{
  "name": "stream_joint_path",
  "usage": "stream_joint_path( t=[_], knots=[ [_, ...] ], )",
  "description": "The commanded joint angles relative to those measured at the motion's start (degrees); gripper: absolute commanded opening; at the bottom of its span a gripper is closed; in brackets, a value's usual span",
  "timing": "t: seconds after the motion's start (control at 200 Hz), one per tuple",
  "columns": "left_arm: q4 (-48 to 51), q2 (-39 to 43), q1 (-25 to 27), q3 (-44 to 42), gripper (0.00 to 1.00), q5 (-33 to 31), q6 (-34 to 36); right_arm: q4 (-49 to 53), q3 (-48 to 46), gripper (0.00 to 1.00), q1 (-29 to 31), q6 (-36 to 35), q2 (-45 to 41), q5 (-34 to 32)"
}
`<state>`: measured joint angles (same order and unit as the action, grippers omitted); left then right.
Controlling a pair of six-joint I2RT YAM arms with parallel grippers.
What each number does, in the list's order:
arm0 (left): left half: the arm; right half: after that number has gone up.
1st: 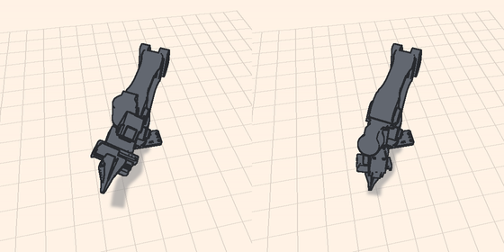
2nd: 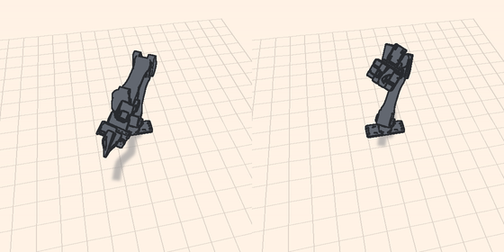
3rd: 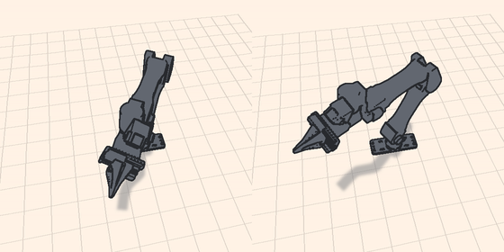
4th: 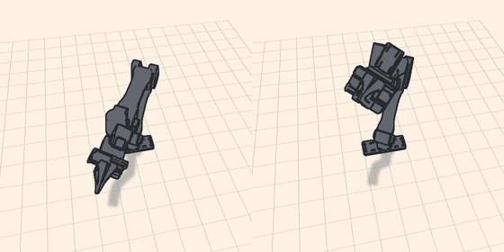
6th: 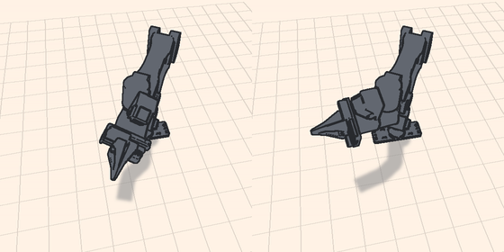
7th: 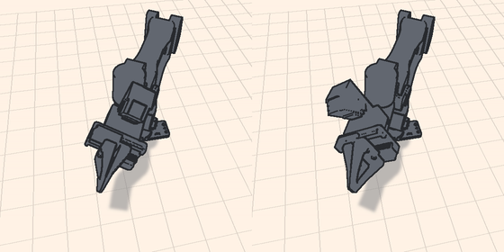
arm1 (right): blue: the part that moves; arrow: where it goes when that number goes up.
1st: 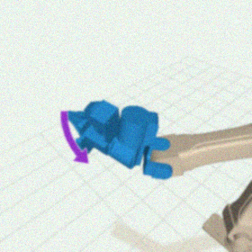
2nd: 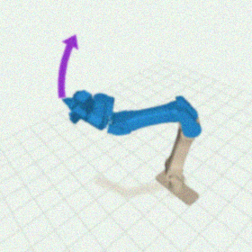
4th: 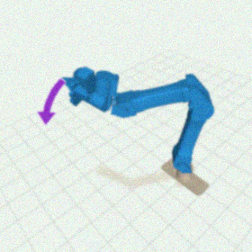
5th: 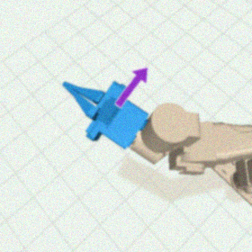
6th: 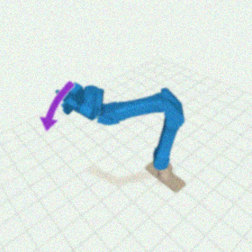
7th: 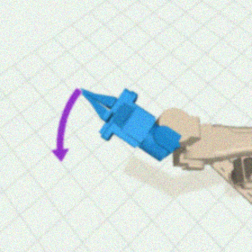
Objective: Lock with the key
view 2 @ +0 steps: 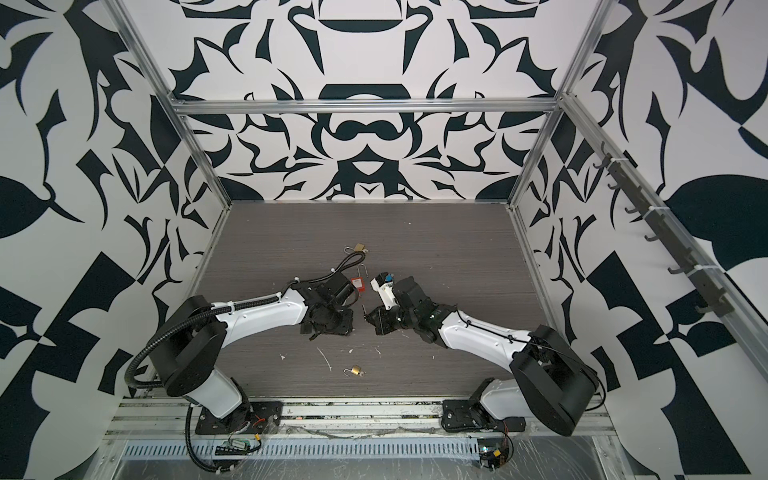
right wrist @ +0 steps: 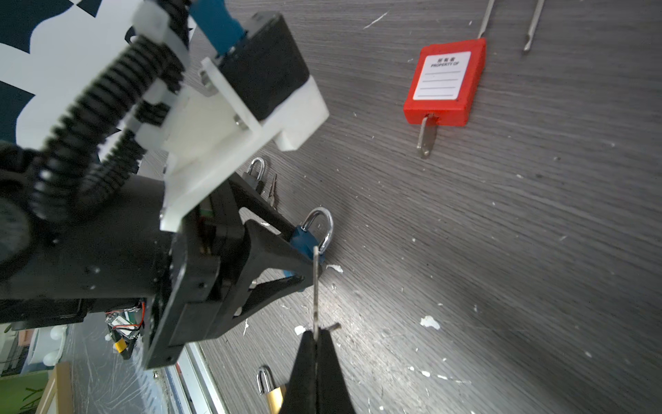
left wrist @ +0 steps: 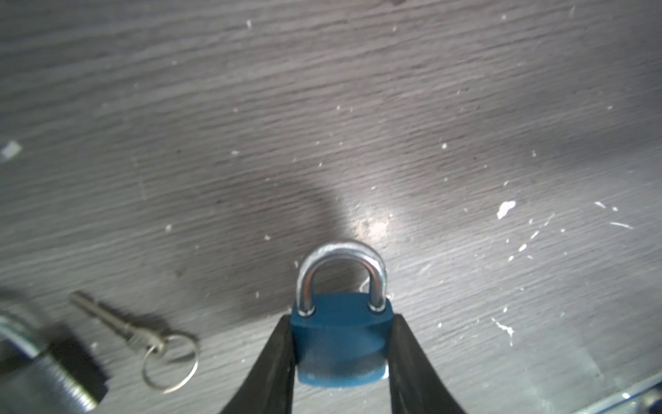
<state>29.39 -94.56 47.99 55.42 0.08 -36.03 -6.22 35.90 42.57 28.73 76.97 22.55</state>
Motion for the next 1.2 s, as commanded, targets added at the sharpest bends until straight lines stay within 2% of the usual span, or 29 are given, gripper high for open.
stream_joint_path(
  t=[0.0, 0.15, 0.53, 0.735, 0.88, 1.01, 1.085, 1.195],
  knots=[
    [-0.3, -1.3, 0.2, 1.8, 0.16, 1.1, 0.1, -2.2, -0.3, 0.00, 0.0, 0.8, -0.1, 0.6],
    [-0.1, -2.0, 0.2, 2.1, 0.24, 1.2, 0.6, -2.1, -0.4, 0.00, 0.0, 1.1, 0.3, 0.8],
    [1.3, -1.3, 0.2, 2.1, 0.53, -0.6, 0.8, -1.8, 0.2, 0.00, 0.0, 1.2, 1.3, 1.0],
    [1.5, 0.7, 0.2, 1.4, 0.59, -1.4, 2.0, -1.8, 0.1, 0.00, 0.0, 1.3, 1.7, 1.0],
    [0.4, 8.2, -0.3, 1.0, 0.60, -6.4, 4.4, -1.6, 0.0, 0.00, 0.0, 1.4, 2.3, 1.3],
    [-2.4, 18.0, -1.8, -0.3, 0.63, -14.8, 8.9, -1.3, 0.5, 0.00, 0.0, 1.5, 3.4, 1.8],
    [-6.0, 24.5, -2.9, -2.3, 0.68, -19.6, 12.6, -0.8, 1.4, 0.00, 0.0, 1.7, 4.9, 2.5],
    [-14.0, 32.0, -4.7, -6.4, 0.78, -21.9, 18.8, 0.6, 3.4, 0.00, 0.0, 2.4, 8.4, 4.4]
  ],
)
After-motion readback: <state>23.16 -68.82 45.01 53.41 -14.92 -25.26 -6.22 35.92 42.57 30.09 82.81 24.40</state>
